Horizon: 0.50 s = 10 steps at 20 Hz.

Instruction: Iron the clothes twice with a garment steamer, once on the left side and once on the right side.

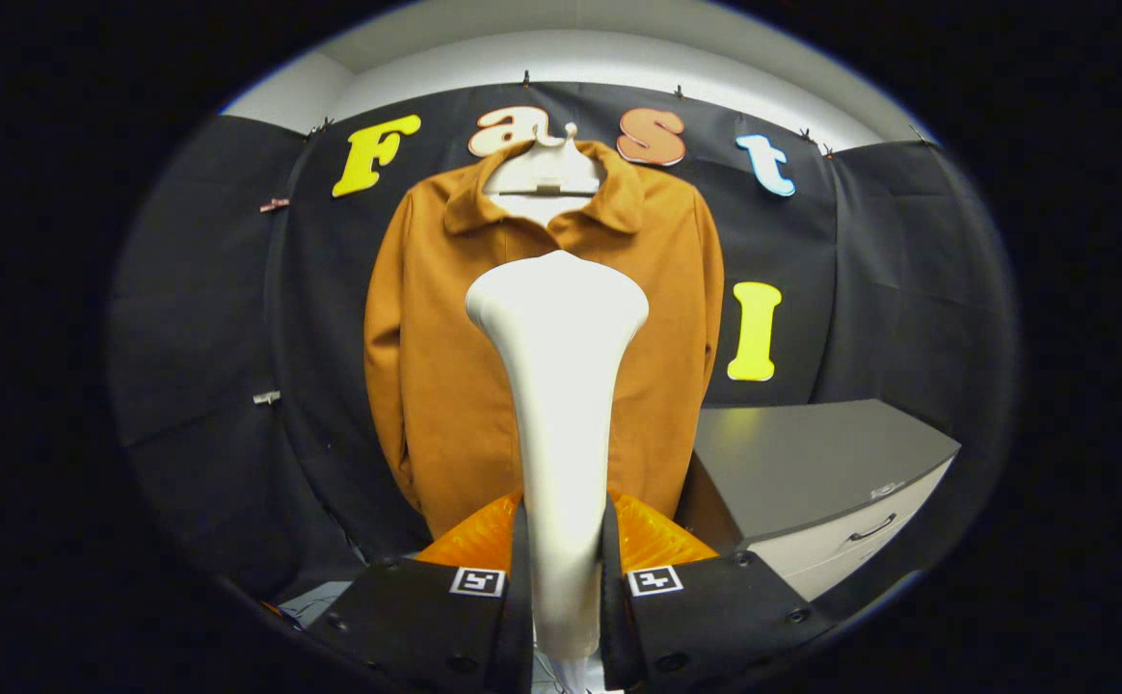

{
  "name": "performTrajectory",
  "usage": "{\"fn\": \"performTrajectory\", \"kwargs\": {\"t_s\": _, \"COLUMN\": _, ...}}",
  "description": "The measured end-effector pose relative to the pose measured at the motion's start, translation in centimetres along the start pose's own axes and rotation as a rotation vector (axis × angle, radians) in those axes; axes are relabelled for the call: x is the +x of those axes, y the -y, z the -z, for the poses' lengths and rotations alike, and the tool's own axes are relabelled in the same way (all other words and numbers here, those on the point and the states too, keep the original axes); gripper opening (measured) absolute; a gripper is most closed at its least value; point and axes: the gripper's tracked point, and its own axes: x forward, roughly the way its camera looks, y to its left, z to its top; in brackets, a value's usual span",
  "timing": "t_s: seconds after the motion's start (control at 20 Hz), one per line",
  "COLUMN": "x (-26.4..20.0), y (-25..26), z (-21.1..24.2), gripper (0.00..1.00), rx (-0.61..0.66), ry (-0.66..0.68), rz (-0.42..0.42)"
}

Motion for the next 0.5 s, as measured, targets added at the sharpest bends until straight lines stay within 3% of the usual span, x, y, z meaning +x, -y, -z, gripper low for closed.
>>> {"fn": "performTrajectory", "kwargs": {"t_s": 0.5, "x": -6.6, "y": -0.5, "z": -8.6, "gripper": 0.31, "rx": 0.026, "ry": 0.095, "rz": 0.0}}
